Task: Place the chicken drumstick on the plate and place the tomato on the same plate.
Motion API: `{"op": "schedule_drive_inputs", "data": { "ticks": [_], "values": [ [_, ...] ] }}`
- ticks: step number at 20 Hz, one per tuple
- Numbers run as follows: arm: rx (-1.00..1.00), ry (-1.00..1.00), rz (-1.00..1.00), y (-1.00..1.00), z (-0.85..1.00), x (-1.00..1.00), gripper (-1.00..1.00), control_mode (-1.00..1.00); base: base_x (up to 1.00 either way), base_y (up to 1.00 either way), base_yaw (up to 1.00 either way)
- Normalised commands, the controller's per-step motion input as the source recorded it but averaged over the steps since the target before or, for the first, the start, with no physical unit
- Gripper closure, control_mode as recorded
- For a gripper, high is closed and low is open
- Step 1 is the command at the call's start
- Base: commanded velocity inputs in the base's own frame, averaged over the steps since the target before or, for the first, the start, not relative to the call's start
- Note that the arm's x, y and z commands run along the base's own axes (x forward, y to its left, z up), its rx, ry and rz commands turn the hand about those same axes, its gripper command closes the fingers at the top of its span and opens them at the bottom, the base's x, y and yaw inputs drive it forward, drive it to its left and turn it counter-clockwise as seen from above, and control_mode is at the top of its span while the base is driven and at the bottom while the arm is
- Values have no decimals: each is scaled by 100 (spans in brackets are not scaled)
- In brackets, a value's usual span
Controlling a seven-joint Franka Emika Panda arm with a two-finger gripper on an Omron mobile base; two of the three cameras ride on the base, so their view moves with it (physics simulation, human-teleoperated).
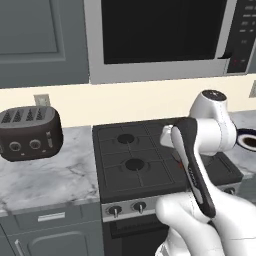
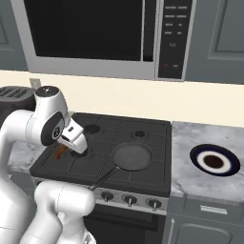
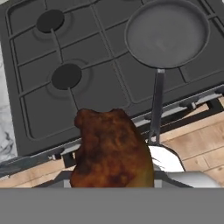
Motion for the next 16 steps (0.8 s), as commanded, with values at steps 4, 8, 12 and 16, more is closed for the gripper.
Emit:
{"op": "schedule_drive_inputs", "data": {
  "ticks": [4,8,12,16],
  "values": [
    [0,0,0,0,0,0,100,100,-83,-27,-8],
    [0,0,0,0,0,0,100,100,-86,-73,-19],
    [0,0,0,0,0,0,100,100,-9,-96,6],
    [0,0,0,0,0,0,100,100,2,-100,16]
  ]
}}
